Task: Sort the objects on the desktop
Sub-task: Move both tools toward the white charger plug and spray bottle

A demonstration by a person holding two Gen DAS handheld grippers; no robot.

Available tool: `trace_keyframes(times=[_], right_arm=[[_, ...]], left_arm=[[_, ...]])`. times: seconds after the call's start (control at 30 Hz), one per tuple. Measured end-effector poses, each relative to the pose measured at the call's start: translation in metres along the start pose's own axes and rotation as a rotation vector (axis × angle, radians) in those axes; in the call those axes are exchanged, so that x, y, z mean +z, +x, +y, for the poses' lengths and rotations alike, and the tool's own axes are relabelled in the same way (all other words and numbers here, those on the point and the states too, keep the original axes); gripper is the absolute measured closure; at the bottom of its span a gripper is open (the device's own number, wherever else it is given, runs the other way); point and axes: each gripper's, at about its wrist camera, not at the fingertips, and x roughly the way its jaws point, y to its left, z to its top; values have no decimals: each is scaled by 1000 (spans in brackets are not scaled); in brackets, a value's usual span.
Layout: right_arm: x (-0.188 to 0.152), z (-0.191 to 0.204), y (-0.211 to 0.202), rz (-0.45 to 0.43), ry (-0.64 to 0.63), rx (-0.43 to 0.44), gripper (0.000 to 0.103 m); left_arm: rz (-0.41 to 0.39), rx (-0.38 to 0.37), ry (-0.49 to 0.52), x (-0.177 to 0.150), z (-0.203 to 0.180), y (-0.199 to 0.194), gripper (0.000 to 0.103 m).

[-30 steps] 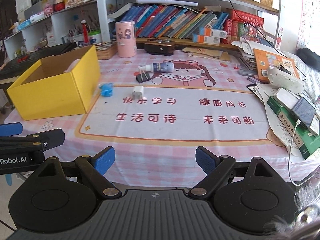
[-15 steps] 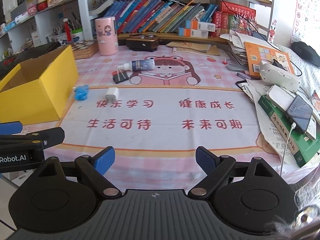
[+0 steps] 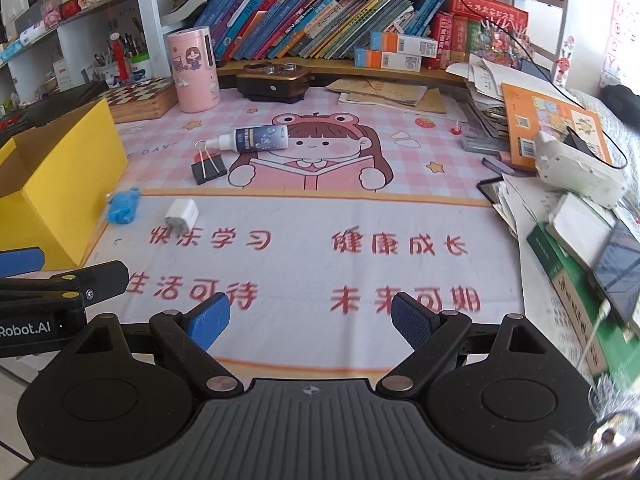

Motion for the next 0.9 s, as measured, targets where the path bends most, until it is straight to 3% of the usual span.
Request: trace_keyframes(times=[0.57,0.9], right_arm=[[48,-35,48,-16,-22,105,16],[64,-42,64,-27,-30,140,15]], left_arm=[[19,111,-65,26,-20,34,2],[18,121,-55,36,-31,48,2]])
